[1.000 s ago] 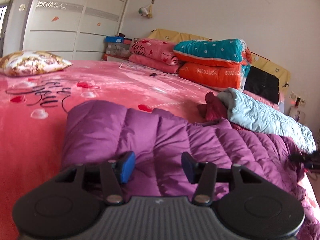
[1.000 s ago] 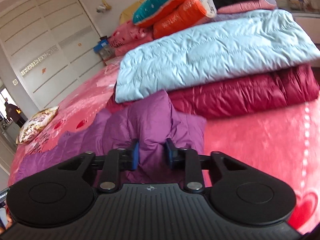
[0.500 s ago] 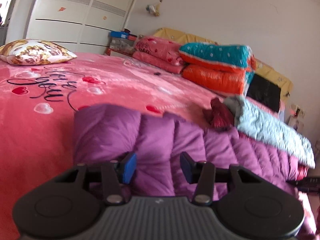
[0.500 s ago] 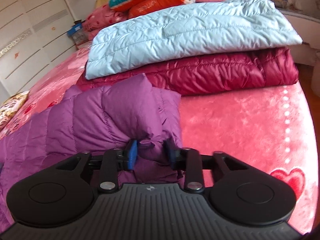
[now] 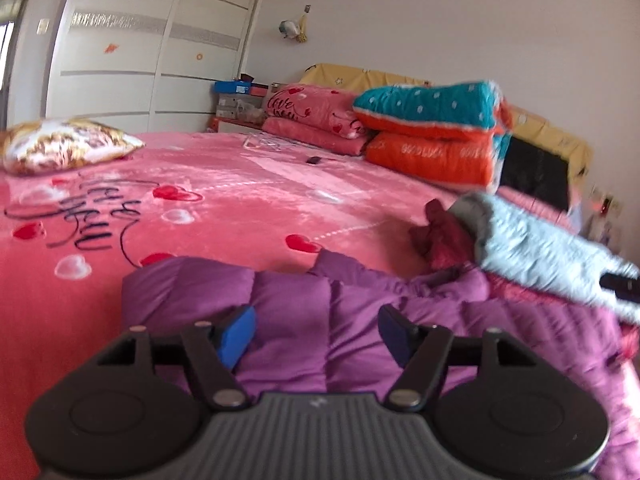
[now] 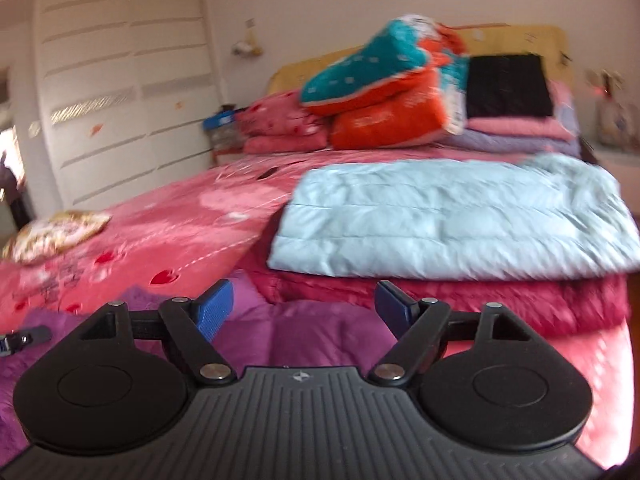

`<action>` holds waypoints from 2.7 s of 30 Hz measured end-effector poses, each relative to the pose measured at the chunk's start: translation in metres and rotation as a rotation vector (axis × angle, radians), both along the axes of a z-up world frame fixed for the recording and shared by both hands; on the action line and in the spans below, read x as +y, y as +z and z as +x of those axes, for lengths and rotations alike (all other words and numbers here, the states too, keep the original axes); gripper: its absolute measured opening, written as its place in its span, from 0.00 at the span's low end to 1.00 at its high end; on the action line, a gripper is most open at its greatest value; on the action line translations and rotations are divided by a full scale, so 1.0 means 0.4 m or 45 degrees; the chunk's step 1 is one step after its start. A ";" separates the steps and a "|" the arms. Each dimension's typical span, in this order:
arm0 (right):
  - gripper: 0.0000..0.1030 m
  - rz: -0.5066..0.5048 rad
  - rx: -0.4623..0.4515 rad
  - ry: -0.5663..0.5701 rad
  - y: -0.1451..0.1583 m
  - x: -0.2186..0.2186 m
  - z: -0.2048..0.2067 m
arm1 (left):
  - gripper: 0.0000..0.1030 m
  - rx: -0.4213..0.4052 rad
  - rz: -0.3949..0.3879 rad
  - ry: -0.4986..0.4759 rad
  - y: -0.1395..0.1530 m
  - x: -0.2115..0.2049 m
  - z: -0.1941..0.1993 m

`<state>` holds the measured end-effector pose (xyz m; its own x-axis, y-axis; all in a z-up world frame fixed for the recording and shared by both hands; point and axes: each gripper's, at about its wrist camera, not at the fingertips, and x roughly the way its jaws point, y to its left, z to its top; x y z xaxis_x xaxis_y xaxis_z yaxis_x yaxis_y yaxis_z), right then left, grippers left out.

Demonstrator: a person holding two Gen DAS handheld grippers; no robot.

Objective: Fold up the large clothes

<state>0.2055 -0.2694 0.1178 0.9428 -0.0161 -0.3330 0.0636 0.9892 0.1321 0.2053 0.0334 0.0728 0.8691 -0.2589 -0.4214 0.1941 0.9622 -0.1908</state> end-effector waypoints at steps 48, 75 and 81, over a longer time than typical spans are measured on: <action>1.00 -0.204 0.449 -0.039 -0.235 0.109 -0.342 | 0.94 0.141 0.387 -0.176 -0.032 -0.092 -0.382; 1.00 -0.096 0.714 0.055 -0.204 0.178 -0.870 | 0.96 0.350 0.244 -0.357 -0.013 0.020 -0.853; 1.00 -0.102 0.701 0.056 -0.151 0.166 -0.936 | 0.96 0.224 0.213 -0.225 0.069 0.136 -0.898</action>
<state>-0.1688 -0.2030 0.0575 0.6303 -0.0263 -0.7759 0.0601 0.9981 0.0150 -0.1537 0.0879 0.1006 0.7266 -0.3141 -0.6110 0.3396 0.9373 -0.0780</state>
